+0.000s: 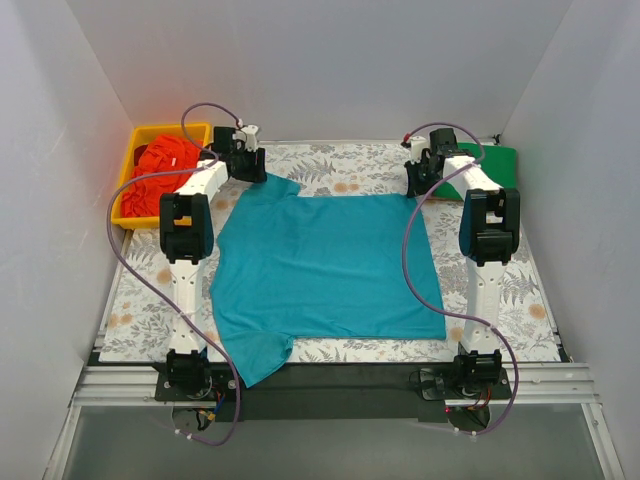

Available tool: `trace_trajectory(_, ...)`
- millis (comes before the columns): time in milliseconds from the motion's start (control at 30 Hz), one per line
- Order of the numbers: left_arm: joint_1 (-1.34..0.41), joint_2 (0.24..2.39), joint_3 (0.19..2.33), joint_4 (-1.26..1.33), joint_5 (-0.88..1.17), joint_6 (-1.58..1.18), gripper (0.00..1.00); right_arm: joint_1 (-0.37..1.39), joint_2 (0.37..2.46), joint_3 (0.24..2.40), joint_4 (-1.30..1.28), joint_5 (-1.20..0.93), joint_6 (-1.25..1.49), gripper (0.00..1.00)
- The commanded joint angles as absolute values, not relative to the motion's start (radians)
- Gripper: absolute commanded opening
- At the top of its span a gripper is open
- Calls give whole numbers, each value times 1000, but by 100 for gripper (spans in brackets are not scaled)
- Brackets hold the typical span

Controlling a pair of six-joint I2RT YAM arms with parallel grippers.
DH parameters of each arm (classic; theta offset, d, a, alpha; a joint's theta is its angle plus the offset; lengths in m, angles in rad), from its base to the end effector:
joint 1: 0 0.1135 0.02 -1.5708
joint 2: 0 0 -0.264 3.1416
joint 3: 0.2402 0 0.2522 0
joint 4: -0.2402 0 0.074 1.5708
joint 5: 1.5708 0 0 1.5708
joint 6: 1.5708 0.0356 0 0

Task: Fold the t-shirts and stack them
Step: Fold the tshirt

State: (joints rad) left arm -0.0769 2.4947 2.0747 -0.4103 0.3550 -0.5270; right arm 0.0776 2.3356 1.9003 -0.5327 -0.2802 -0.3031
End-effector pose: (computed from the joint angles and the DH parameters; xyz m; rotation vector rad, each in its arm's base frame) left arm 0.5487 -0.0547 0.1483 -0.3799 2.4229 -0.7015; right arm 0.5093 0.0495 0.1659 -0.5809 2.4352 0.2630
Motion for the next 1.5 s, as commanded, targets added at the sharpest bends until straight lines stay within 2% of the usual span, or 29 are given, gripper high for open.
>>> trace_trajectory(0, -106, 2529, 2097, -407, 350, -459, 49, 72, 2278, 1882, -569, -284, -347, 1)
trace_trajectory(133, -146, 2551, 2089, -406, 313, -382, 45, 71, 2263, 1887, -578, -281, -360, 1)
trace_trajectory(233, -153, 2557, 2083, -407, 301, -360, 37, 72, 2253, 1887, -584, -284, -364, 1)
trace_trajectory(267, -153, 2556, 2082, -408, 307, -364, 27, 71, 2252, 1888, -586, -284, -365, 1)
trace_trajectory(333, -153, 2546, 2089, -402, 310, -380, 18, 71, 2244, 1888, -591, -285, -370, 1)
trace_trajectory(367, -152, 2540, 2097, -400, 314, -387, 6, 69, 2241, 1890, -592, -288, -371, 1)
trace_trajectory(400, -150, 2517, 2095, -393, 319, -396, 0, 71, 2238, 1891, -595, -288, -373, 1)
trace_trajectory(667, -117, 2327, 2059, -354, 394, -430, 0, 48, 2169, 1899, -601, -311, -387, 1)
trace_trajectory(1133, -112, 1947, 1649, -331, 529, -377, 0, 35, 2069, 1816, -617, -376, -434, 1)
trace_trajectory(1467, -112, 1646, 1353, -336, 515, -319, 0, 11, 1927, 1671, -620, -434, -477, 1)
